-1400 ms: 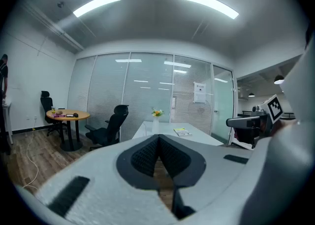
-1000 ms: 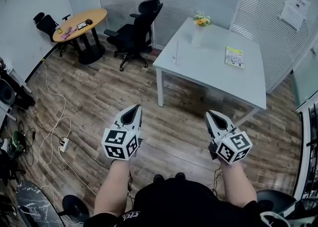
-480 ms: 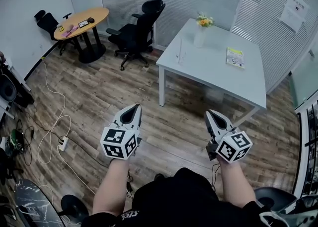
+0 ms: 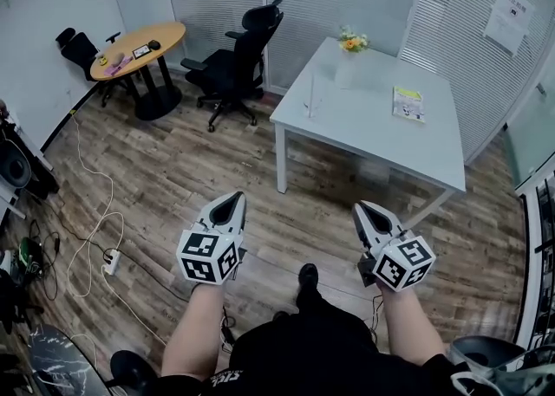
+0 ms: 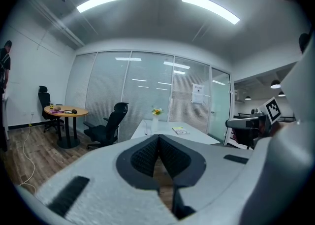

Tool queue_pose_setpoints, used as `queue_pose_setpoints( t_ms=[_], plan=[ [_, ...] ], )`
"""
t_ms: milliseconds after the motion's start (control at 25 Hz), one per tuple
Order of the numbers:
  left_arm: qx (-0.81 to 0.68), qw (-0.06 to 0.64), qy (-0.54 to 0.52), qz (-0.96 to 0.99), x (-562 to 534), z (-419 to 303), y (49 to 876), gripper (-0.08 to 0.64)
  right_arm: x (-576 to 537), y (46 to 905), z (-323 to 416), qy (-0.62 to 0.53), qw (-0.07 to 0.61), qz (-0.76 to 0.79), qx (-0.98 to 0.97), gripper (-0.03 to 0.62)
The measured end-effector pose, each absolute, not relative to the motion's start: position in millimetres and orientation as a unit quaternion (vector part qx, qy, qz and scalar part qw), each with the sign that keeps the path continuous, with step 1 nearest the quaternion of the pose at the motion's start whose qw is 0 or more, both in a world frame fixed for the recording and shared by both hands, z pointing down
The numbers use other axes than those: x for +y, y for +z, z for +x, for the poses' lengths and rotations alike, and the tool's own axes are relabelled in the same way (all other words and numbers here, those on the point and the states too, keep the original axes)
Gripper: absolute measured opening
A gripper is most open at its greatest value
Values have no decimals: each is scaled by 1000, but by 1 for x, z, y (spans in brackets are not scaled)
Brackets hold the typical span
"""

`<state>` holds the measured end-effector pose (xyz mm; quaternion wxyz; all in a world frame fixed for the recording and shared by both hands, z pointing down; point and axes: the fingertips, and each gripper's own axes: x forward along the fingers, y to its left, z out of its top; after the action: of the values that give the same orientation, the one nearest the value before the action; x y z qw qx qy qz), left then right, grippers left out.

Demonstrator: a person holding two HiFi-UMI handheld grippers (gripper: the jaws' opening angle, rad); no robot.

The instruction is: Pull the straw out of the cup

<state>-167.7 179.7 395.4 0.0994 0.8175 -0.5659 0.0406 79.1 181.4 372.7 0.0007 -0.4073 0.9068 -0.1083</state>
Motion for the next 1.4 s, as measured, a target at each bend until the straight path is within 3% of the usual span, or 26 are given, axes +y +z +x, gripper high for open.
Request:
queue_pose_setpoints(
  t_ms=[1000,1400],
  plan=[
    [-559,132,86,814,-4,-138,435,9,-9,427,84,-176,-16,-368,913,44],
    [-580,104,87,804,-59,-118,411,9,-67,418,112,-179,7,-352,919,63]
  ],
)
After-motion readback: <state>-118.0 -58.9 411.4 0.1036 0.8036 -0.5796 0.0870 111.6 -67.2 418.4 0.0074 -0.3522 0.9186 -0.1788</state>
